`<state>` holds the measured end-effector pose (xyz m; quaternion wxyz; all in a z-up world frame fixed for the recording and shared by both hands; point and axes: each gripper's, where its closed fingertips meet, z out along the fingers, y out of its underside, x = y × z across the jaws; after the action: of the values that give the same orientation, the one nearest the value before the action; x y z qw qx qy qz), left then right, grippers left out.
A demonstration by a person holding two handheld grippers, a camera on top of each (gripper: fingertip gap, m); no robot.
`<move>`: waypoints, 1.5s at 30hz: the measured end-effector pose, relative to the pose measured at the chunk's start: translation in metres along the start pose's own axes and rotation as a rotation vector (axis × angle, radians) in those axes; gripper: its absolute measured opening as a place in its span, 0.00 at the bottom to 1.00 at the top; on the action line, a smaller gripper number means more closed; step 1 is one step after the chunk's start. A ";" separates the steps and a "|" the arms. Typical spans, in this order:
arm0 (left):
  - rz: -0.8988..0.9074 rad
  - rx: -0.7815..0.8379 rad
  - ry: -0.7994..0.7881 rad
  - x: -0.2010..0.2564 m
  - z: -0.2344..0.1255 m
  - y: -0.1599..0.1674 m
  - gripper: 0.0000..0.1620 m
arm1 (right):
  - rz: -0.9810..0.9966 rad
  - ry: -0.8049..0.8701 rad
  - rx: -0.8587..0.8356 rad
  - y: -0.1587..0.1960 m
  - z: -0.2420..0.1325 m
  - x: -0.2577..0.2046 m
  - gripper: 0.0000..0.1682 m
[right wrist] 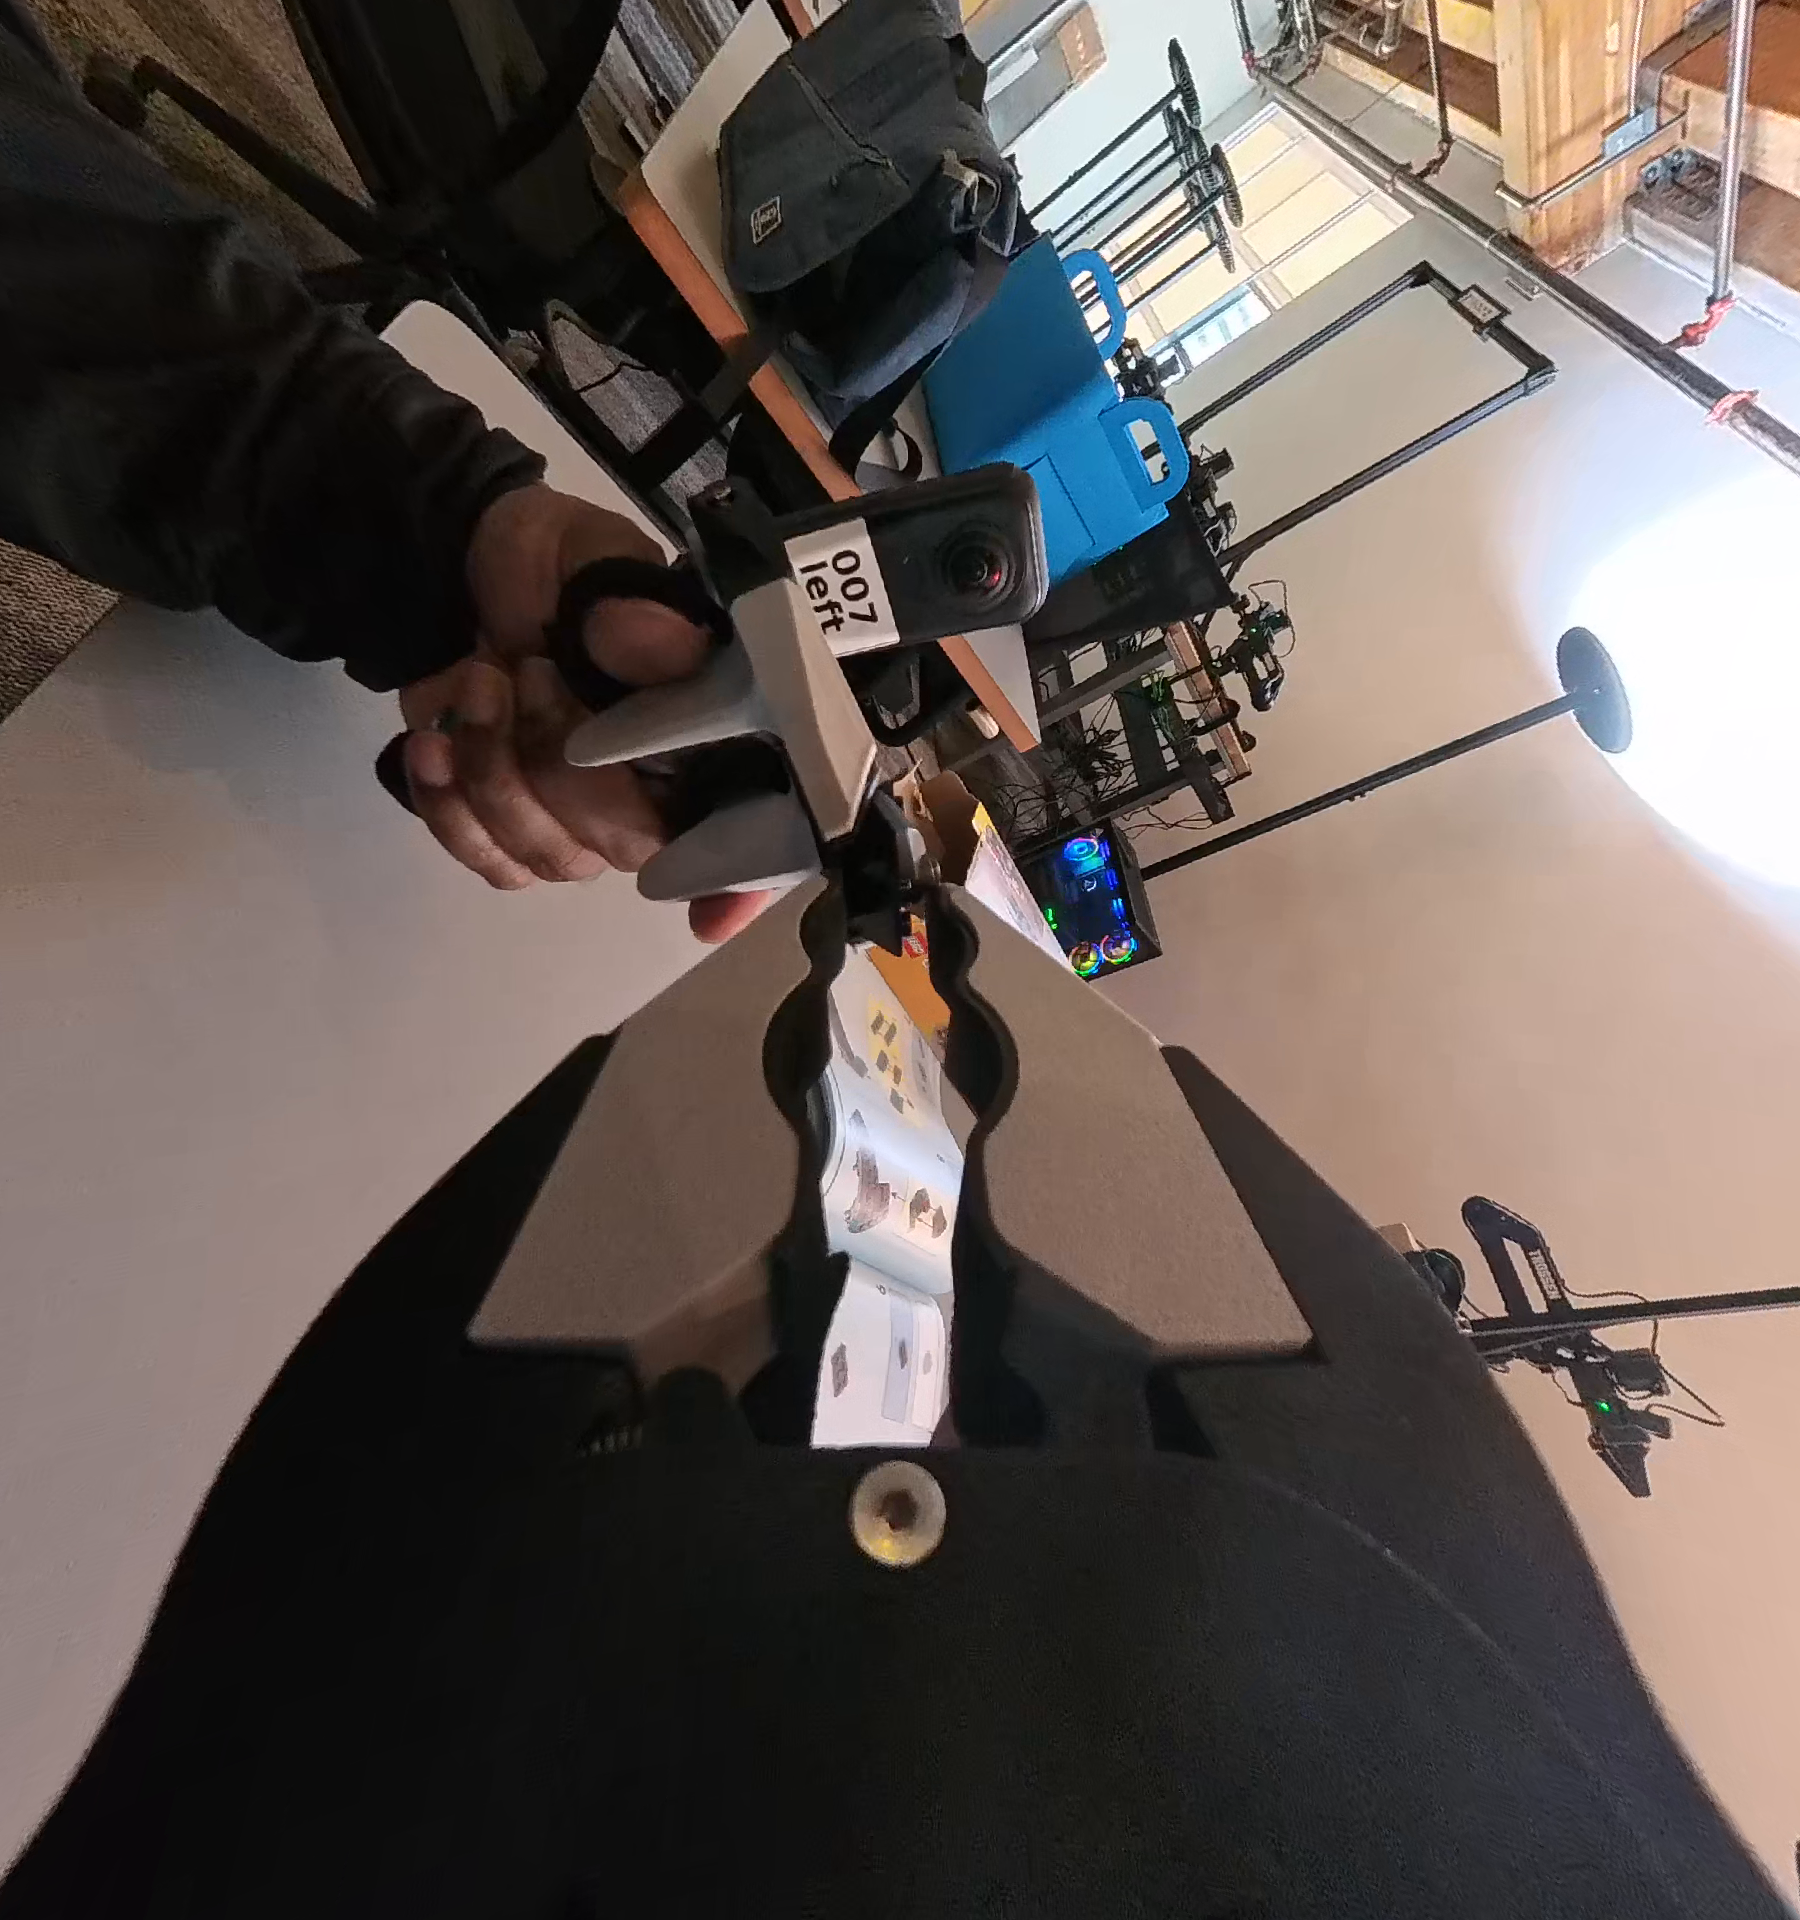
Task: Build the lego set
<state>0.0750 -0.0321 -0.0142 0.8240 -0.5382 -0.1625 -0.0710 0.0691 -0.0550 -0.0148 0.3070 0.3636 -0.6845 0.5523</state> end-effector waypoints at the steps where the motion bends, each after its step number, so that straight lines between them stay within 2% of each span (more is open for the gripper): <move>1: 0.002 -0.001 0.000 0.000 0.000 0.000 0.11 | 0.000 0.000 0.002 0.000 0.000 0.000 0.09; 17: 0.030 -0.005 -0.011 0.001 0.000 -0.001 0.10 | -0.025 0.033 0.005 -0.001 0.001 0.001 0.10; 25: 0.033 -0.015 0.003 0.005 0.001 0.000 0.15 | -0.044 0.045 0.003 -0.002 0.001 0.002 0.09; 45: 0.034 -0.002 0.001 0.002 0.004 -0.001 0.10 | -0.149 0.111 -0.007 -0.005 0.001 0.006 0.09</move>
<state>0.0763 -0.0287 -0.0115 0.8246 -0.5417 -0.1527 -0.0575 0.0697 -0.0571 -0.0076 0.3863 0.3812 -0.6394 0.5446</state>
